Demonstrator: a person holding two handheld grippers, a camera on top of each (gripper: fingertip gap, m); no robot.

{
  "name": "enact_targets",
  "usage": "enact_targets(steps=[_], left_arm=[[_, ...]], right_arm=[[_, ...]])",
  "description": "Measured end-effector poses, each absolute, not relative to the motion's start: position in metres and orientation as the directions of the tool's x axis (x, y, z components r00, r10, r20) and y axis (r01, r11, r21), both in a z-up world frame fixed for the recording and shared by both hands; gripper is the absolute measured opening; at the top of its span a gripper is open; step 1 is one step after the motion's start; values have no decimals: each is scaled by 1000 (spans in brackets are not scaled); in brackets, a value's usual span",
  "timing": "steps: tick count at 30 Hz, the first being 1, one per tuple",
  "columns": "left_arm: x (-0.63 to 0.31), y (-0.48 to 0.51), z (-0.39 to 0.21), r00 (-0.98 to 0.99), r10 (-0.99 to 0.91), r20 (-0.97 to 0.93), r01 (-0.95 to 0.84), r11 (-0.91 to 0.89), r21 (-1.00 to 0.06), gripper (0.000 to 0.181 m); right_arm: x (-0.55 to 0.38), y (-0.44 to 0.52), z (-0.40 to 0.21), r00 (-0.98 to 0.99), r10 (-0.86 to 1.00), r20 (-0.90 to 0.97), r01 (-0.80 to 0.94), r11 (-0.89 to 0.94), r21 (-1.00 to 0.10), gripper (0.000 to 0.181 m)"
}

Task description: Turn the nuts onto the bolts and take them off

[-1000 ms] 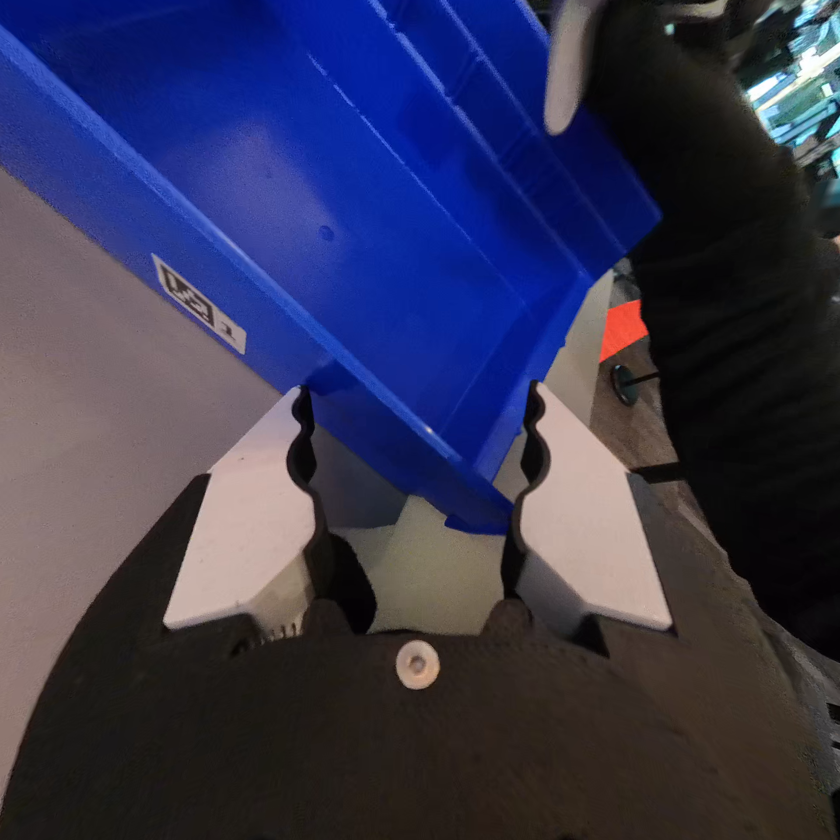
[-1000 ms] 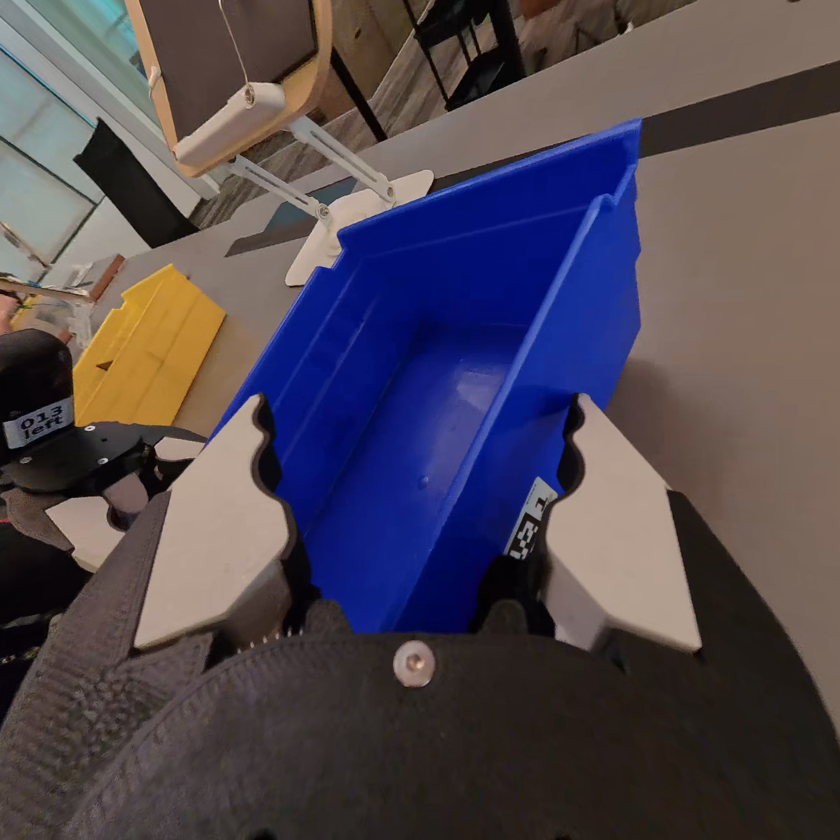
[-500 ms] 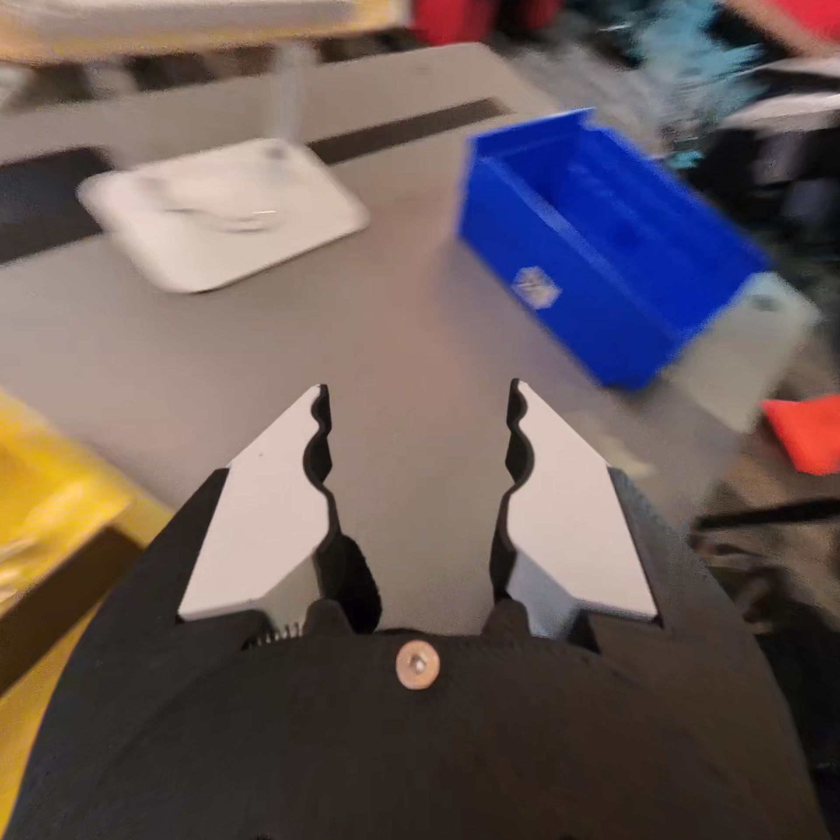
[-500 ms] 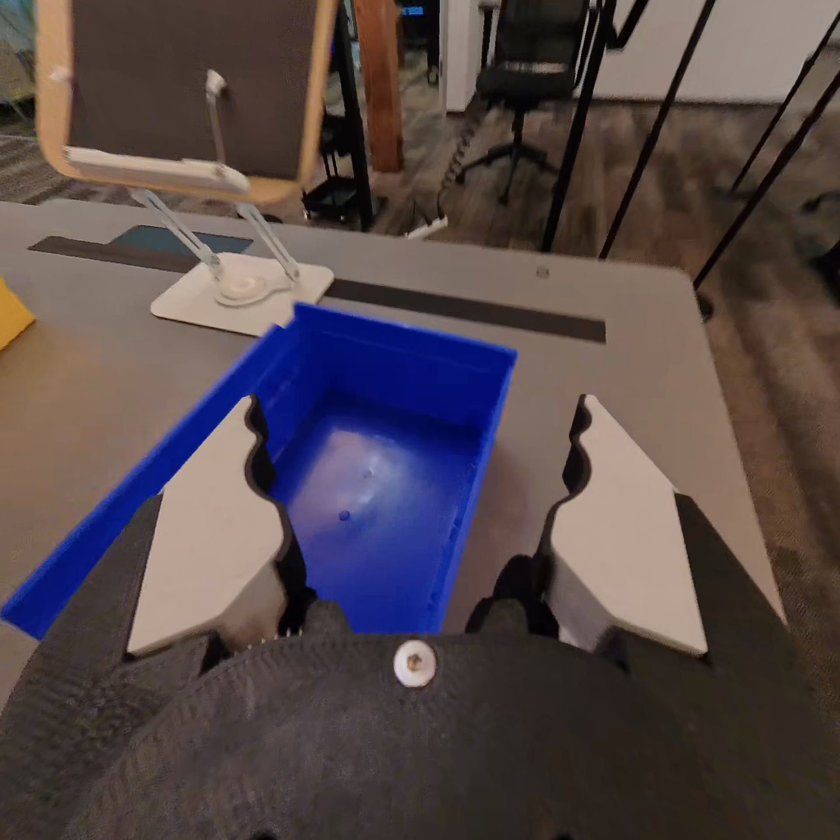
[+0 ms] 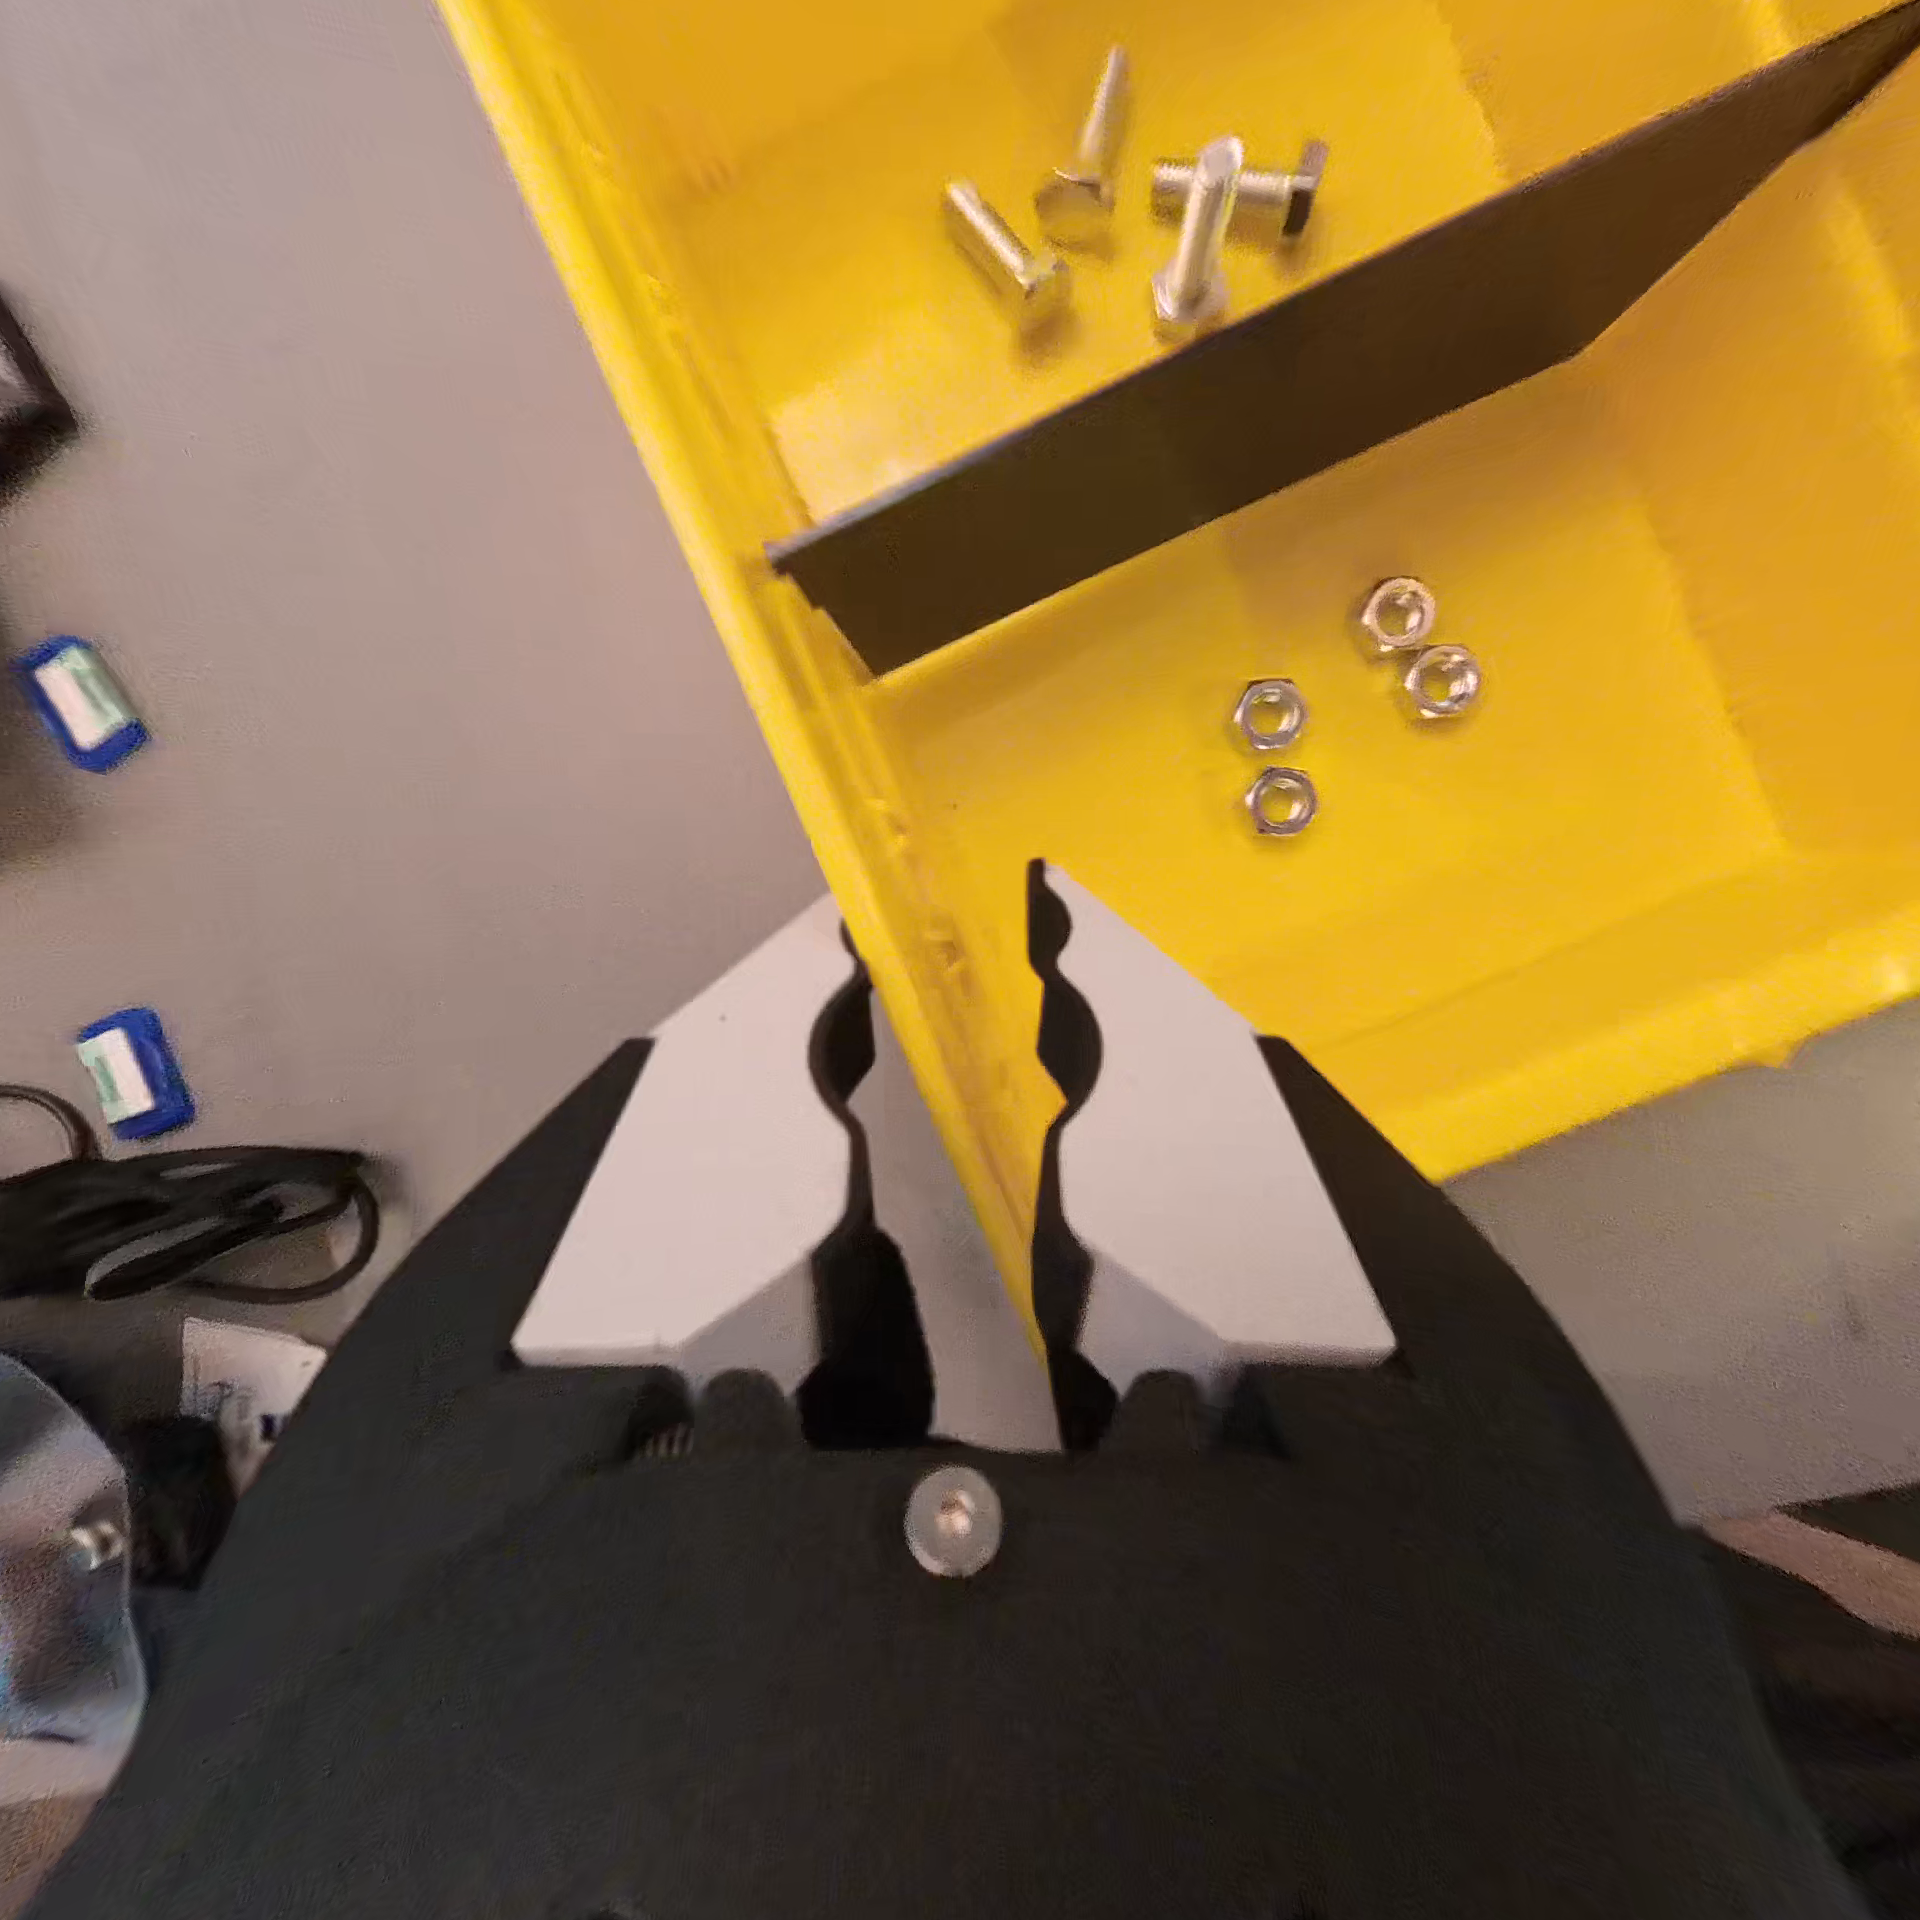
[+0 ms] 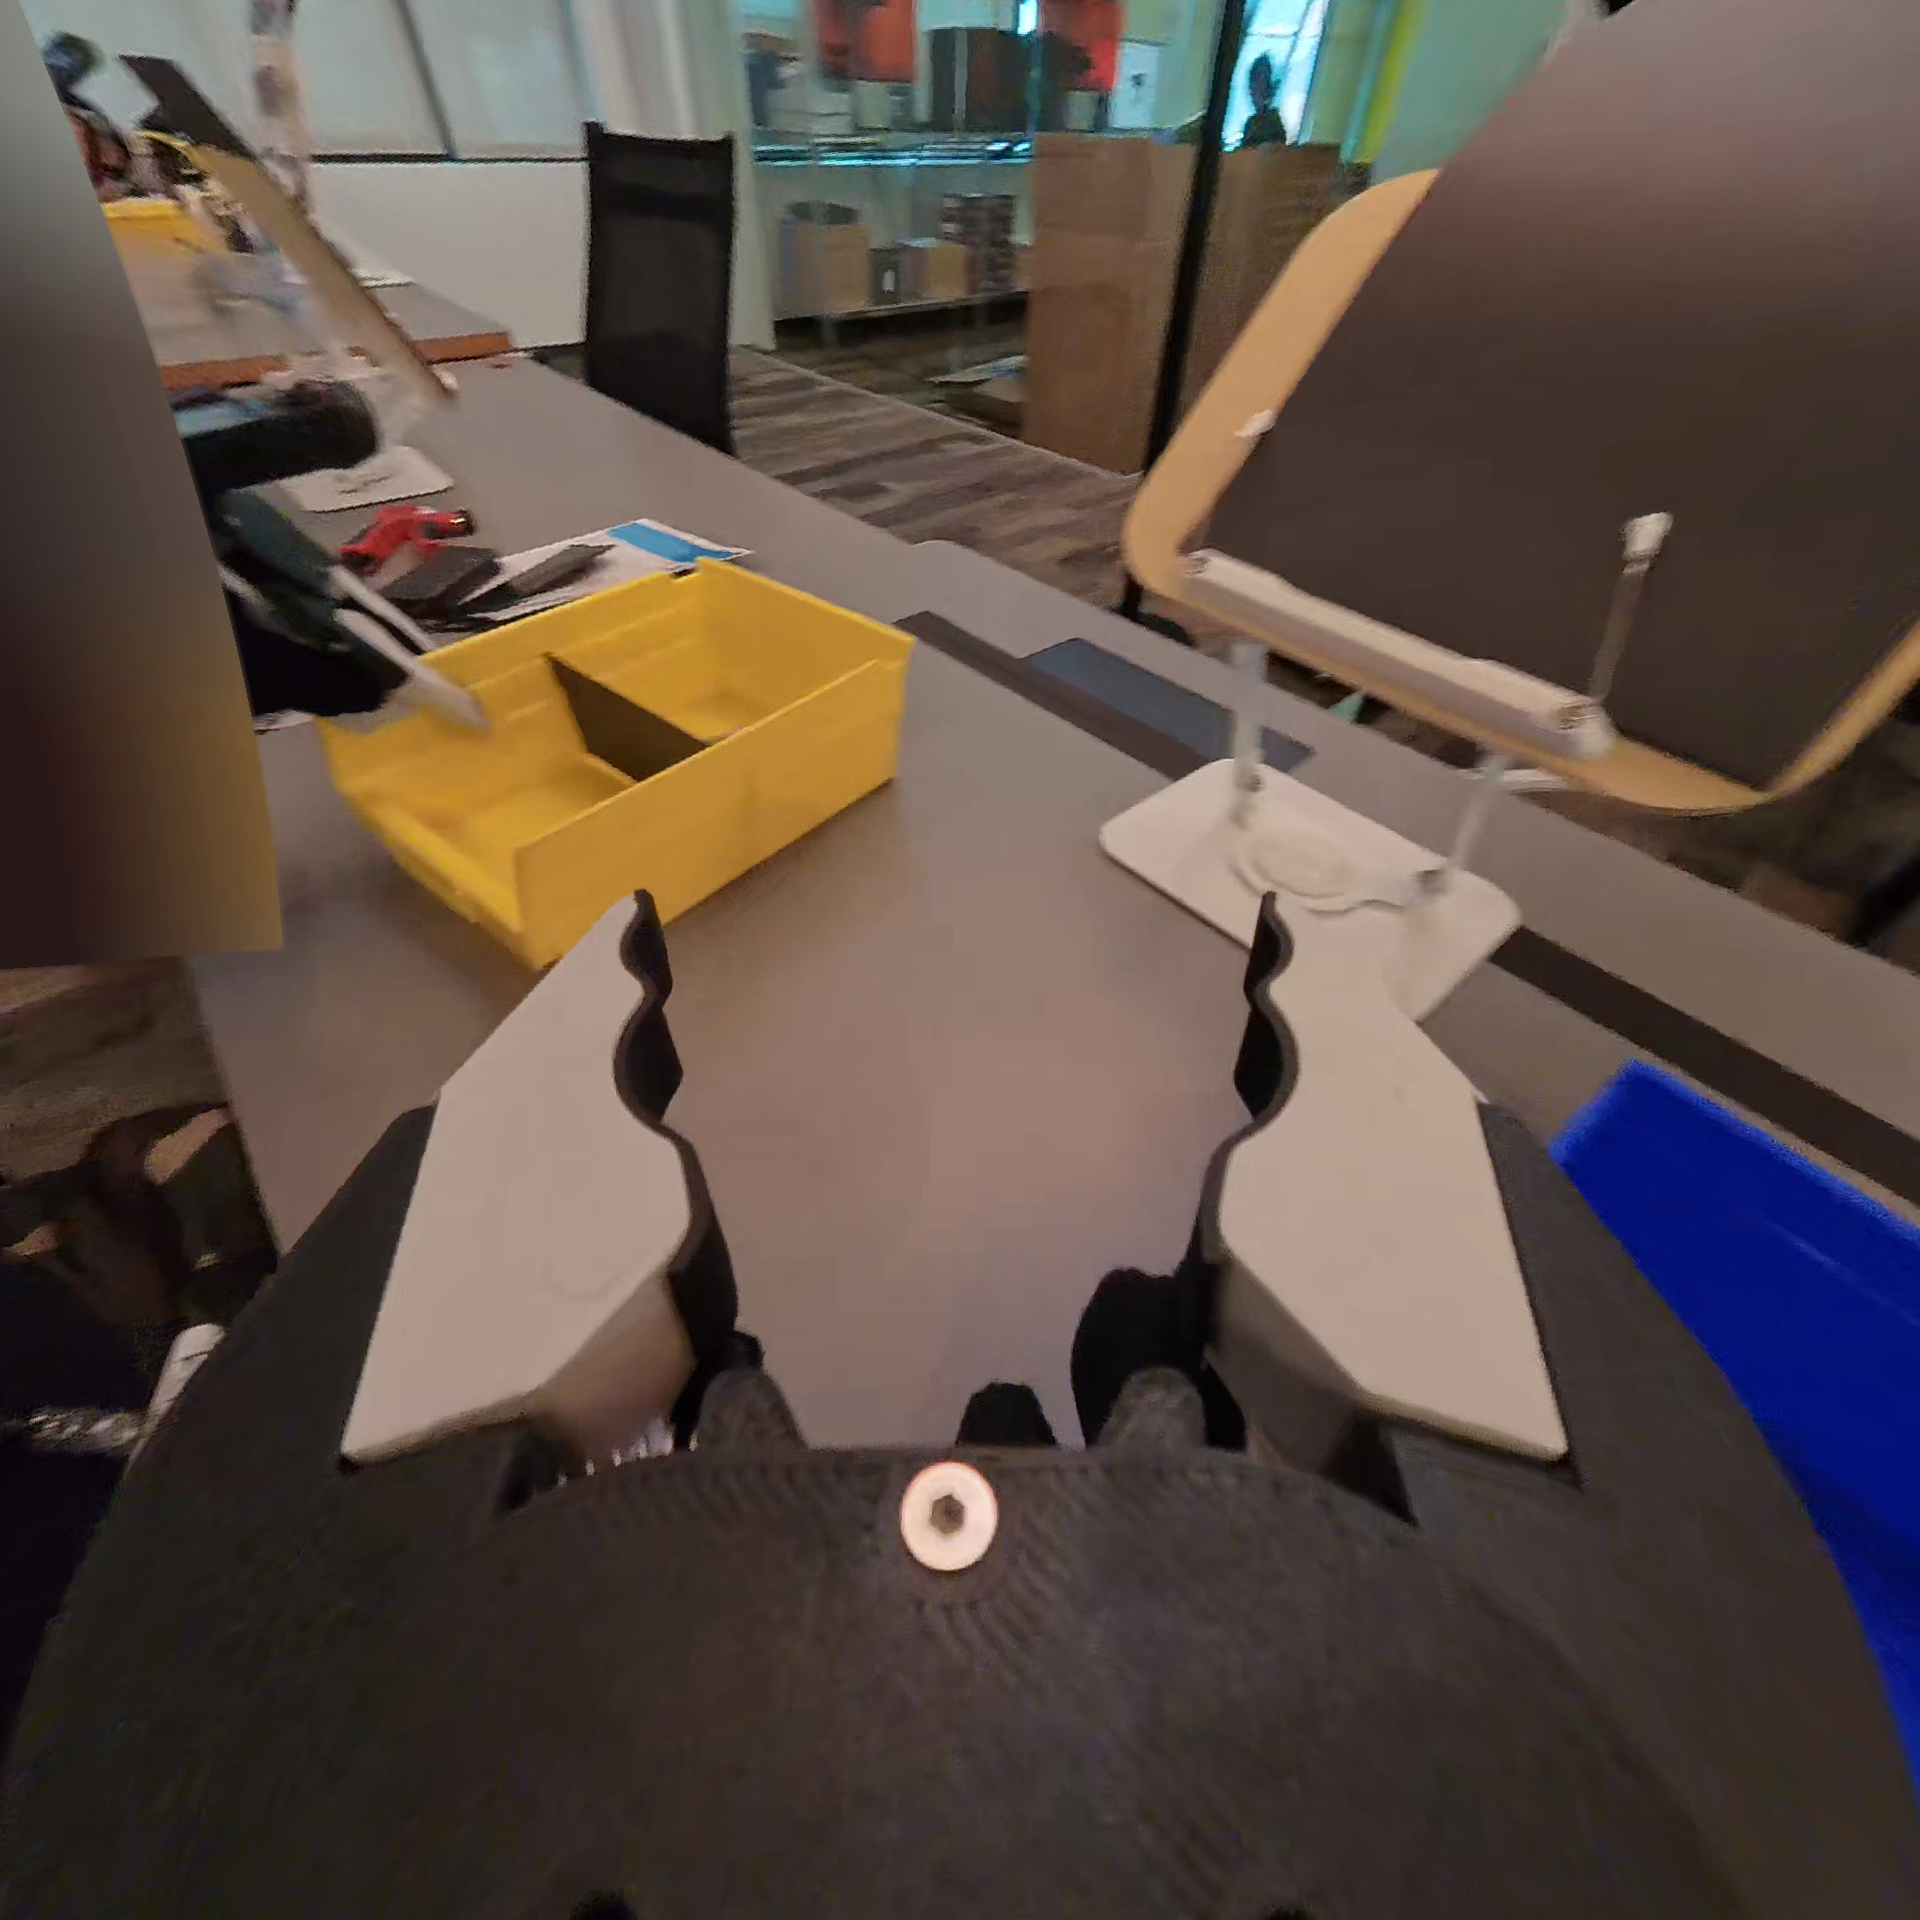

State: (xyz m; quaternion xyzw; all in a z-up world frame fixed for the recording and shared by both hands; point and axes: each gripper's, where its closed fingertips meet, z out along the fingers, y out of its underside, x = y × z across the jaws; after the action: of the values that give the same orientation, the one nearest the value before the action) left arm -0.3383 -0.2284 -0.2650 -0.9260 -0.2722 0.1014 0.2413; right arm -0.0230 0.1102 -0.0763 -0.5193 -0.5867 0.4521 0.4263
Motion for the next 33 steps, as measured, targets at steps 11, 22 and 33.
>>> enact_targets(steps=[11,22,33], left_arm=[[-373,-246,-273,813,582,11,497,-685,-533,3],[-387,-252,-273,763,645,36,539,-606,-585,3],[-385,-249,-208,741,664,-96,437,-587,-681,53]], right_arm=[[-54,23,-150,-228,950,-215,324,-135,-936,102],[-62,6,-187,-260,919,-297,387,-183,-904,99],[-59,7,-203,-260,920,-293,414,-168,-895,100]])
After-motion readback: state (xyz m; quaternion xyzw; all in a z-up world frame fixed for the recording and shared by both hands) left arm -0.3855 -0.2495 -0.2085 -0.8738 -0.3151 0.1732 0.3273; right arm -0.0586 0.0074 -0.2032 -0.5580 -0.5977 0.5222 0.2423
